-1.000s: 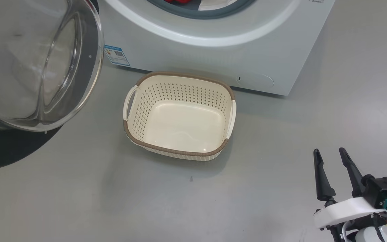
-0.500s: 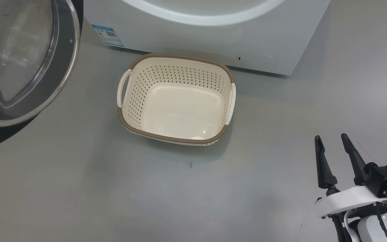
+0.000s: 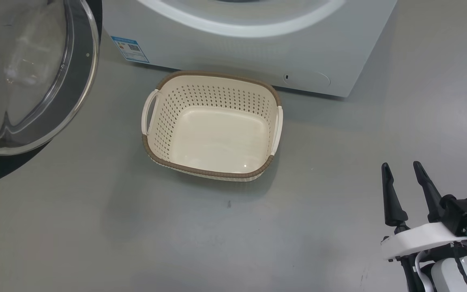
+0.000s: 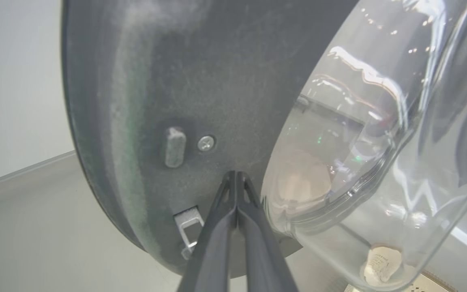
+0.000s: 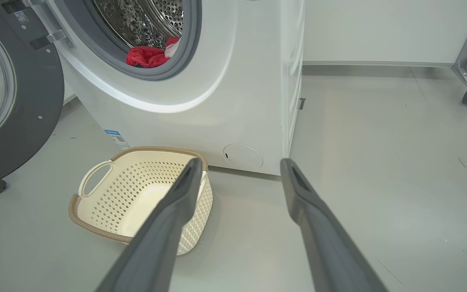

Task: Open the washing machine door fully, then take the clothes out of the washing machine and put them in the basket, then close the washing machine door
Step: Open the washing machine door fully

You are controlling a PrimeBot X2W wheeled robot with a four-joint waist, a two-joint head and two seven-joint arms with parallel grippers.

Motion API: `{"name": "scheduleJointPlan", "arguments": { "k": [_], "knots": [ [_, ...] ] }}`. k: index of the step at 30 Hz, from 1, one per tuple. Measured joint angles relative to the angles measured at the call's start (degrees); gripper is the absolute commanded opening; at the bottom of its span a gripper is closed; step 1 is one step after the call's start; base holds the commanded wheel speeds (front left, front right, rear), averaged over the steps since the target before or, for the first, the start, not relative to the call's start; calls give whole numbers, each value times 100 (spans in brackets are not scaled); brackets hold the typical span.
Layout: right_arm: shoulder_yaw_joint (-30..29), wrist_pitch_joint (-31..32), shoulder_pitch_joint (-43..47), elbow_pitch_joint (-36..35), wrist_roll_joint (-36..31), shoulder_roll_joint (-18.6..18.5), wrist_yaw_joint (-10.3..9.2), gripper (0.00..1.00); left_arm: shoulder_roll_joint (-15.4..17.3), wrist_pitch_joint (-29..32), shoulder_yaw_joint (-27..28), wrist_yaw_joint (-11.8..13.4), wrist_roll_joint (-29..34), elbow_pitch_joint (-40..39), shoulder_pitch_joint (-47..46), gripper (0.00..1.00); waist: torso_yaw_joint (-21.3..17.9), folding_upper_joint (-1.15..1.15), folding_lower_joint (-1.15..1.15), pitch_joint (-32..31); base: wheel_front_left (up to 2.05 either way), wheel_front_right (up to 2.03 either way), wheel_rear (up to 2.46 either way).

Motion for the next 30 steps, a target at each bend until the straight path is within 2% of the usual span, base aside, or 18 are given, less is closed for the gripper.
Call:
{"name": "scheduleJointPlan", "arguments": {
  "k": [17, 30],
  "knots": [
    [-159, -156, -44, 360, 166, 156, 55, 100, -478, -193, -1043, -255, 546, -123, 197, 0, -19, 0, 0, -920, 0, 0, 0],
    [-358, -183, 54, 312, 257, 163, 55, 100, -768, -332, -1572, -347, 788, -697, 734, 0, -328, 0, 0, -1429, 0, 0, 0]
  ]
}}
